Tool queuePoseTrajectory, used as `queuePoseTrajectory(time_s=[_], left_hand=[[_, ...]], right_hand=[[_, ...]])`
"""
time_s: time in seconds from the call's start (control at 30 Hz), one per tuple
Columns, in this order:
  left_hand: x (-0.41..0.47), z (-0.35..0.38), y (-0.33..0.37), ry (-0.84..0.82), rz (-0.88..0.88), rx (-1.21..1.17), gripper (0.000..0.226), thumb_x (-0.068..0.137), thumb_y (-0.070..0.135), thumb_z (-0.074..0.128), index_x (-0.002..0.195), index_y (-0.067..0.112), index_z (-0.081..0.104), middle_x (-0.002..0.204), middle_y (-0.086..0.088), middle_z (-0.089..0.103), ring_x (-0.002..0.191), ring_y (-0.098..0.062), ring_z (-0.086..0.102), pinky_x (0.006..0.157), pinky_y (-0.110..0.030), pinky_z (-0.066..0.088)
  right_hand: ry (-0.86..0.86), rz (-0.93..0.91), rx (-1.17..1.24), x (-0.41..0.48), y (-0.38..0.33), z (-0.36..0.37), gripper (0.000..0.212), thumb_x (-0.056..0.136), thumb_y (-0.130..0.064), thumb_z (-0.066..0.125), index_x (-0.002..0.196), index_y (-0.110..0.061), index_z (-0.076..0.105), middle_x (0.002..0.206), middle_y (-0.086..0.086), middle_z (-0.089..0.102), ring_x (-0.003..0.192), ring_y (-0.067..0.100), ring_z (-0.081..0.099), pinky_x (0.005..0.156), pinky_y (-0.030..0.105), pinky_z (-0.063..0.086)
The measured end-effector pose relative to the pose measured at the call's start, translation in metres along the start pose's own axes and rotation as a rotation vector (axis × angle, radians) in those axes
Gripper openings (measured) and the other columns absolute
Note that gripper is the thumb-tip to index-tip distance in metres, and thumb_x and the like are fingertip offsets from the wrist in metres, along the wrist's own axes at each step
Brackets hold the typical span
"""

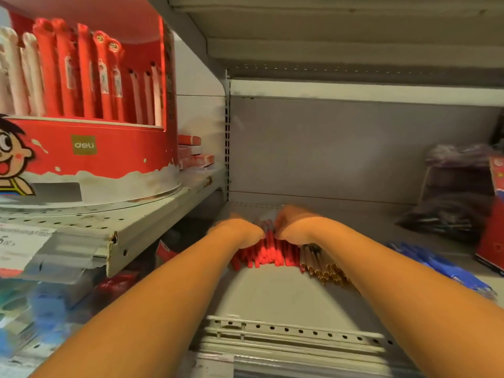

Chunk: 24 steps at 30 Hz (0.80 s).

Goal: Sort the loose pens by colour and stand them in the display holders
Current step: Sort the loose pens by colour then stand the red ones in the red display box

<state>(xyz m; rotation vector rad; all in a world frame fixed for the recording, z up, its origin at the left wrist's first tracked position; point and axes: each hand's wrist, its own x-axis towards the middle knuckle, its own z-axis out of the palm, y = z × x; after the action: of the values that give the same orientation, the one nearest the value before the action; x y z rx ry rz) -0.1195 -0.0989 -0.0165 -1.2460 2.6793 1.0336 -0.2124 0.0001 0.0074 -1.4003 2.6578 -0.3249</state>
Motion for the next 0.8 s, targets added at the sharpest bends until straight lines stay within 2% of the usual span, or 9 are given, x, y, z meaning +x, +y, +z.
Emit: queuePoseTrajectory(time_s=[0.1,0.2,0.27,0.37,0.4,0.47,0.53,0.7,0.8], left_hand=[[0.004,-0.003,0.009,0.010,-0.011,0.012,0.064,0.101,0.055,0.036,0.086,0.002,0.068,0.081,-0.012,0.074,0.076,-0.032,0.070,0.079,-0.039,0.059],[0.014,-0.003,0.017,0.122,0.079,0.148,0.043,0.103,0.044,0.037,0.124,0.015,0.060,0.112,-0.008,0.065,0.091,-0.026,0.064,0.086,-0.035,0.052],[0.014,-0.004,0.023,0.091,0.054,0.227,0.041,0.102,0.040,0.037,0.130,0.017,0.056,0.113,-0.008,0.063,0.082,-0.023,0.062,0.076,-0.032,0.052],[0.010,-0.010,0.031,-0.016,0.051,0.336,0.037,0.102,0.031,0.040,0.137,0.022,0.047,0.116,-0.010,0.059,0.077,-0.022,0.058,0.060,-0.027,0.048],[0.010,-0.013,0.032,-0.035,0.052,0.353,0.033,0.101,0.029,0.042,0.132,0.023,0.049,0.112,-0.009,0.059,0.077,-0.022,0.057,0.055,-0.024,0.045],[0.010,-0.018,0.033,-0.041,0.011,0.344,0.018,0.098,0.030,0.047,0.102,0.016,0.058,0.093,-0.006,0.063,0.071,-0.020,0.060,0.047,-0.016,0.042],[0.015,-0.021,0.031,-0.037,-0.009,0.372,0.022,0.095,0.034,0.052,0.079,0.018,0.055,0.075,-0.002,0.057,0.059,-0.014,0.055,0.039,-0.009,0.037],[0.020,-0.024,0.028,-0.093,-0.038,0.363,0.026,0.092,0.041,0.061,0.077,0.022,0.051,0.078,-0.002,0.057,0.066,-0.016,0.055,0.062,-0.024,0.050],[0.024,-0.024,0.024,-0.089,-0.039,0.381,0.025,0.092,0.042,0.062,0.077,0.026,0.049,0.076,0.002,0.056,0.064,-0.013,0.054,0.052,-0.018,0.046]], right_hand=[[-0.033,0.012,-0.018,0.013,0.005,0.002,0.007,0.091,-0.018,0.059,0.091,-0.015,0.065,0.090,0.011,0.069,0.076,0.025,0.063,0.061,0.031,0.053],[-0.071,0.028,-0.007,0.023,0.009,0.002,0.014,0.088,-0.019,0.059,0.093,-0.010,0.067,0.074,0.007,0.070,0.062,0.022,0.061,0.051,0.027,0.049],[-0.110,0.028,0.010,0.028,0.011,0.000,0.014,0.086,-0.021,0.060,0.097,-0.014,0.066,0.070,0.003,0.071,0.058,0.017,0.059,0.046,0.022,0.045],[-0.155,-0.003,0.010,0.031,0.014,-0.002,0.021,0.082,-0.023,0.061,0.101,-0.018,0.068,0.082,0.005,0.074,0.064,0.017,0.062,0.048,0.022,0.044],[-0.160,-0.018,0.005,0.032,0.013,-0.001,0.022,0.081,-0.024,0.061,0.101,-0.018,0.068,0.082,0.005,0.074,0.064,0.018,0.061,0.049,0.023,0.044],[-0.157,-0.043,-0.012,0.034,0.012,0.001,0.022,0.082,-0.023,0.058,0.100,-0.016,0.068,0.074,0.005,0.068,0.060,0.018,0.059,0.048,0.022,0.044],[-0.148,-0.055,-0.024,0.035,0.010,0.004,0.021,0.087,-0.023,0.056,0.102,-0.014,0.067,0.072,0.005,0.065,0.056,0.017,0.057,0.047,0.021,0.044],[-0.119,-0.055,0.014,0.036,0.012,0.008,0.019,0.089,-0.023,0.058,0.099,-0.010,0.067,0.083,0.009,0.070,0.062,0.020,0.059,0.055,0.027,0.048],[-0.048,-0.050,0.040,0.038,0.016,0.008,0.014,0.086,-0.020,0.059,0.089,-0.008,0.067,0.073,0.008,0.065,0.062,0.020,0.060,0.051,0.027,0.045]])
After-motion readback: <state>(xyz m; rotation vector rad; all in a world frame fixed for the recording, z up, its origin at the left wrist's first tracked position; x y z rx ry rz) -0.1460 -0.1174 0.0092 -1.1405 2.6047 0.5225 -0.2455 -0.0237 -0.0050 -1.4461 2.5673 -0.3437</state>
